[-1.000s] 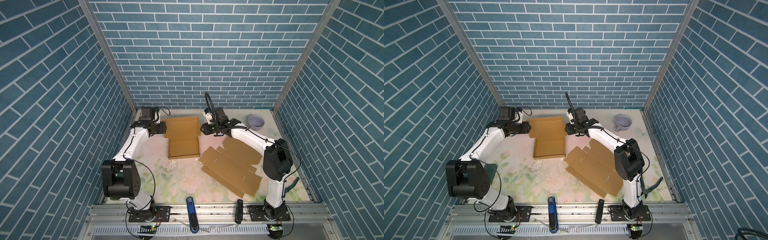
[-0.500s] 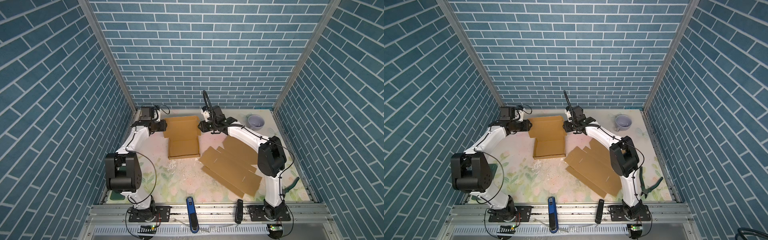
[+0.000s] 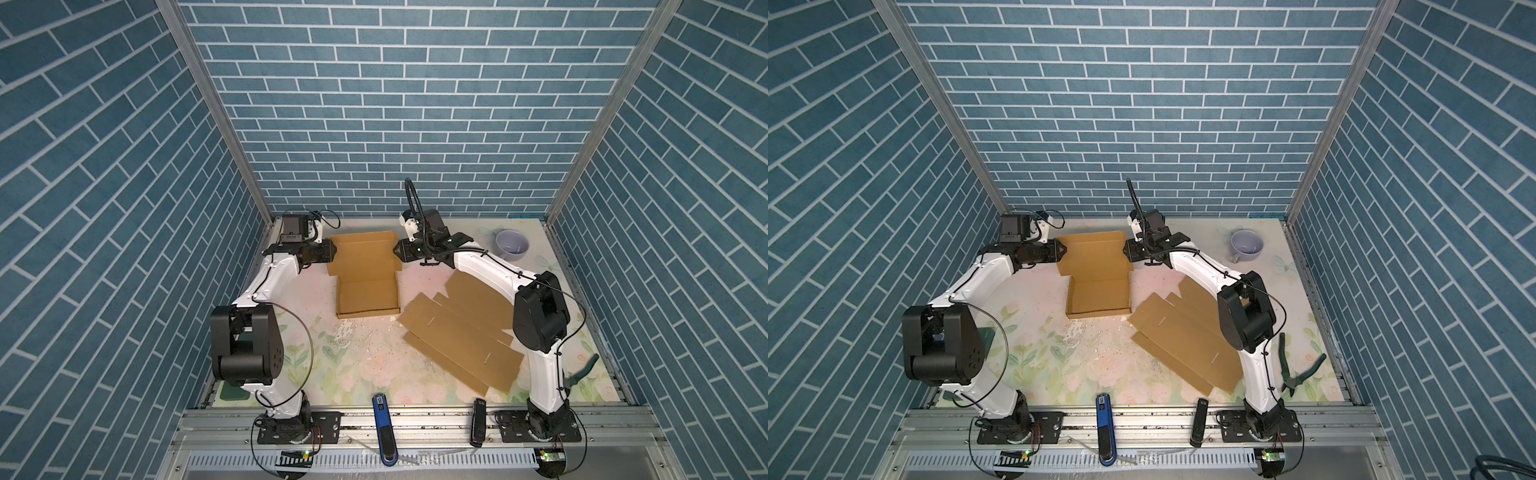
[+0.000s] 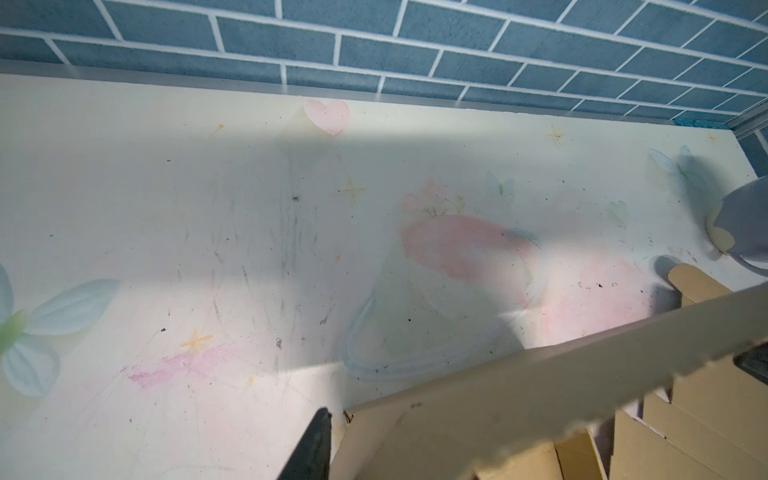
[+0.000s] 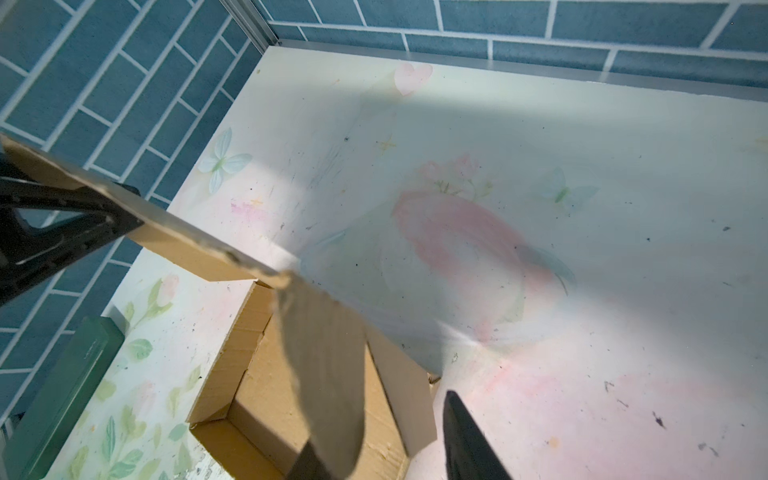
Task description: Fold the paper box
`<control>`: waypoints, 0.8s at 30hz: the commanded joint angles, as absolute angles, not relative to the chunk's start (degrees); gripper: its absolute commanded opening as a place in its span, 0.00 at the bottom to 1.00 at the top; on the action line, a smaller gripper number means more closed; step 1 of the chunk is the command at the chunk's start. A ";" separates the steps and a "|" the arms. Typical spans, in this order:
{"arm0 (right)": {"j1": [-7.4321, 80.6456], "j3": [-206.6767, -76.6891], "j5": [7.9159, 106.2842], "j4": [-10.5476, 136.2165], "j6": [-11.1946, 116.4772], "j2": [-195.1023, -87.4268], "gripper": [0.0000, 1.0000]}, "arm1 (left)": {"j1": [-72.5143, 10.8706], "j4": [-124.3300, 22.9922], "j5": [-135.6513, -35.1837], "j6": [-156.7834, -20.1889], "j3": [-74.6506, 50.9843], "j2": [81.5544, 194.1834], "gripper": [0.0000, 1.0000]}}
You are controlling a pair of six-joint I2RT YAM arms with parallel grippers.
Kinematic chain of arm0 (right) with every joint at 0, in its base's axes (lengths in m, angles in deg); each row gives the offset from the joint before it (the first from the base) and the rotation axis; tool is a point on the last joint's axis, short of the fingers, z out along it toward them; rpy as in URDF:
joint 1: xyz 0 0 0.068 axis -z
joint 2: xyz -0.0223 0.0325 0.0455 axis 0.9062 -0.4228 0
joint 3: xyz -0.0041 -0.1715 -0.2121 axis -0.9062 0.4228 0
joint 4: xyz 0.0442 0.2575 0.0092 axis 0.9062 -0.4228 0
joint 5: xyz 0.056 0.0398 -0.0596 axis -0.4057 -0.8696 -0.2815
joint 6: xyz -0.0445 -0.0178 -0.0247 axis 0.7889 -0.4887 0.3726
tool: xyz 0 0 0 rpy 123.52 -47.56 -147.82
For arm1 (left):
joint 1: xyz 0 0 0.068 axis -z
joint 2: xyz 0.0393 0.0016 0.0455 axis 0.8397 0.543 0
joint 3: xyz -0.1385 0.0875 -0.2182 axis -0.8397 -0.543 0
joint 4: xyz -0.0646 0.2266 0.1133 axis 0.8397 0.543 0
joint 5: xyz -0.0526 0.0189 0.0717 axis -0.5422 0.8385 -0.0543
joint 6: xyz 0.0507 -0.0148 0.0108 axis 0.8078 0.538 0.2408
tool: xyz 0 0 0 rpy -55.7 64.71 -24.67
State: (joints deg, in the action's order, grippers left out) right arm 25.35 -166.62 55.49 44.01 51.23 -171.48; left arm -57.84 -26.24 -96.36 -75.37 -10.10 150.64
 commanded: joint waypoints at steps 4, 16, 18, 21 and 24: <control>24.99 -169.12 53.76 46.27 49.78 -173.15 0.35 | -57.91 -27.44 -97.57 -76.07 -11.41 150.21 0.34; 24.10 -169.19 53.87 46.43 49.49 -173.35 0.17 | -57.11 -27.82 -98.26 -77.75 -12.28 149.07 0.18; 23.70 -169.19 54.18 46.24 49.59 -173.40 0.16 | -56.95 -27.74 -98.31 -78.25 -12.31 148.76 0.15; 23.11 -169.17 54.88 45.95 49.82 -173.43 0.13 | -56.61 -27.64 -98.60 -78.93 -12.67 148.36 0.12; 22.72 -169.17 55.25 45.84 49.81 -173.51 0.11 | -56.17 -27.89 -98.27 -79.59 -13.32 147.96 0.10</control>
